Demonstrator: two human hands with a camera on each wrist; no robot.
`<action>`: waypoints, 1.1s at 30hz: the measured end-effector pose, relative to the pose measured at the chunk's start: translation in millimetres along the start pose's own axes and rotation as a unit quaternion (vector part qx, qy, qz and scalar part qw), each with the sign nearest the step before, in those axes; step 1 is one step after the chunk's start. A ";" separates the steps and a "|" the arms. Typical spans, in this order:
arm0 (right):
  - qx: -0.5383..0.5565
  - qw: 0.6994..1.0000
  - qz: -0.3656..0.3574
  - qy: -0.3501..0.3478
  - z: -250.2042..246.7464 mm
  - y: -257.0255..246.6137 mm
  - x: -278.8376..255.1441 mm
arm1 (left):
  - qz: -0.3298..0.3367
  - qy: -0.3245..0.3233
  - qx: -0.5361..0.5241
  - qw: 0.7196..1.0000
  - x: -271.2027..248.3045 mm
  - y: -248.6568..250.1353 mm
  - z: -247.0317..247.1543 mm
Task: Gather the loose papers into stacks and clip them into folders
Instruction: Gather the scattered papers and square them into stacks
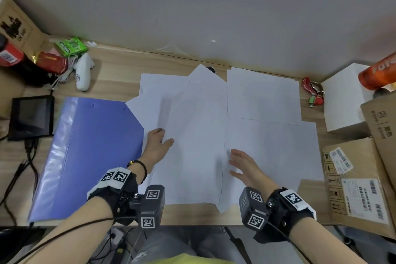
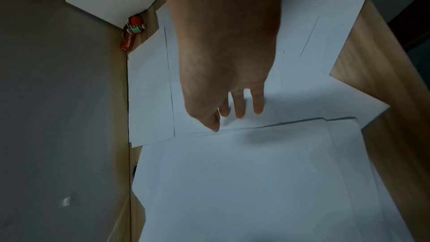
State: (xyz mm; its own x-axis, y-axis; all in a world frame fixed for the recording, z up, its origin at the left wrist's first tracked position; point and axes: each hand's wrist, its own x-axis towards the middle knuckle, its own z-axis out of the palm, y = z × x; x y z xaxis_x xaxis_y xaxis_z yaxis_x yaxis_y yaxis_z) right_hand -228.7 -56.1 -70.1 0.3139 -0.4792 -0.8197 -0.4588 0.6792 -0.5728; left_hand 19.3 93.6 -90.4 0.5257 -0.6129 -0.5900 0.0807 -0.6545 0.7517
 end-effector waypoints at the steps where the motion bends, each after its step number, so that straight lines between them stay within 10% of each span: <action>1: 0.000 1.000 0.005 -0.006 1.7 0.3 -1.5 | -0.002 -0.011 -0.023 1.000 -3.8 4.0 1.1; 10: -0.055 0.998 0.006 0.021 6.0 -17.3 -8.9 | 0.038 -0.046 -0.084 0.995 -12.0 24.8 -22.5; 17: -0.069 0.993 -0.029 -0.090 52.6 -38.2 -14.6 | 0.039 -0.077 -0.106 0.991 -20.9 13.3 -61.6; 27: -0.137 0.979 -0.007 0.150 39.5 -34.3 2.6 | -0.014 0.042 -0.136 0.990 -20.5 -30.1 -97.8; 33: -0.187 0.972 0.005 0.142 26.0 -46.3 1.7 | -0.001 0.059 -0.079 0.995 -5.6 -30.6 -103.3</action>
State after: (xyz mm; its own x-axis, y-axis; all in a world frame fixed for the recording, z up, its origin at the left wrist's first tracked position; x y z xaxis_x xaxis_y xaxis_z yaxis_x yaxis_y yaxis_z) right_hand -185.3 -74.0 -45.1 0.0909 -0.6434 -0.7601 -0.7479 0.4599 -0.4787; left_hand 101.3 162.8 -79.7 0.6206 -0.5496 -0.5593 0.2083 -0.5721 0.7933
